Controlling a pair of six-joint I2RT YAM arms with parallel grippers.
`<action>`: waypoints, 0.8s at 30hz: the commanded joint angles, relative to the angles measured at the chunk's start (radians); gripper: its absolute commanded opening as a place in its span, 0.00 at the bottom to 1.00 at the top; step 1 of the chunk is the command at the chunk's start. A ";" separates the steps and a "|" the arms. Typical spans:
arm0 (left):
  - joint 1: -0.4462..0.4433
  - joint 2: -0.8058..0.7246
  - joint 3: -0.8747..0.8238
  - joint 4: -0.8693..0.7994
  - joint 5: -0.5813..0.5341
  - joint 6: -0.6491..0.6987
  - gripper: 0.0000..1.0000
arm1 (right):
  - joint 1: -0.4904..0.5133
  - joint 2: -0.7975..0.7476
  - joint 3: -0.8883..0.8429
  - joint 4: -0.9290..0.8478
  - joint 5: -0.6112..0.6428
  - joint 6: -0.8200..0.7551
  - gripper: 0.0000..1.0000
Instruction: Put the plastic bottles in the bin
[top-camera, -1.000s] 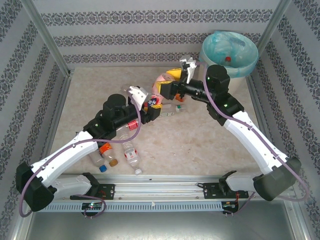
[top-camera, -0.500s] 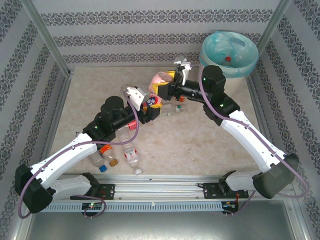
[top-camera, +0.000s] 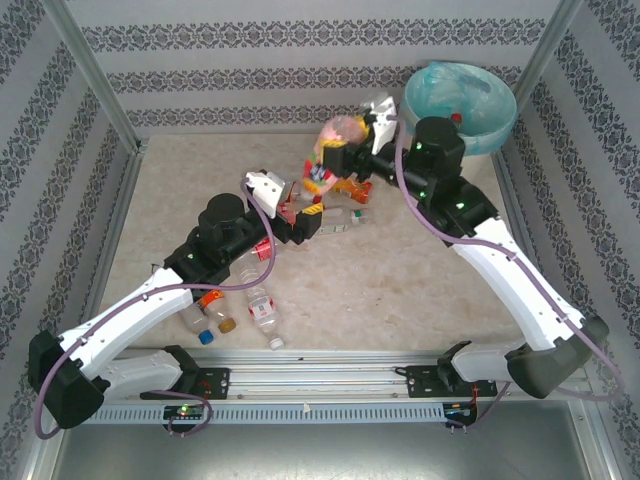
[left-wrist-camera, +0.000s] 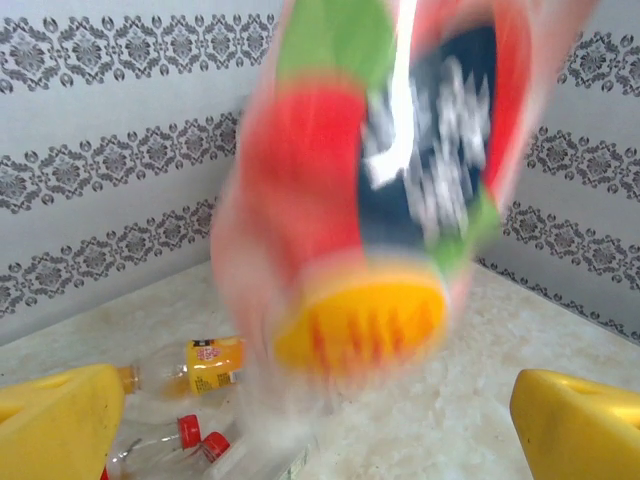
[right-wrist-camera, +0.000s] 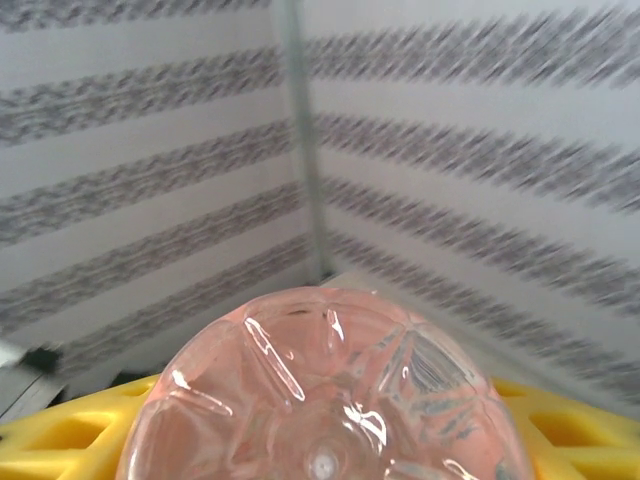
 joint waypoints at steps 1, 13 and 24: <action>0.004 -0.029 -0.009 0.061 -0.029 -0.009 1.00 | -0.007 0.010 0.167 -0.060 0.356 -0.207 0.56; 0.004 -0.008 0.035 -0.008 0.003 -0.026 1.00 | -0.246 0.376 0.609 -0.038 0.808 -0.551 0.53; 0.004 0.044 0.062 -0.056 0.040 -0.059 1.00 | -0.384 0.626 0.748 -0.294 0.859 -0.471 0.54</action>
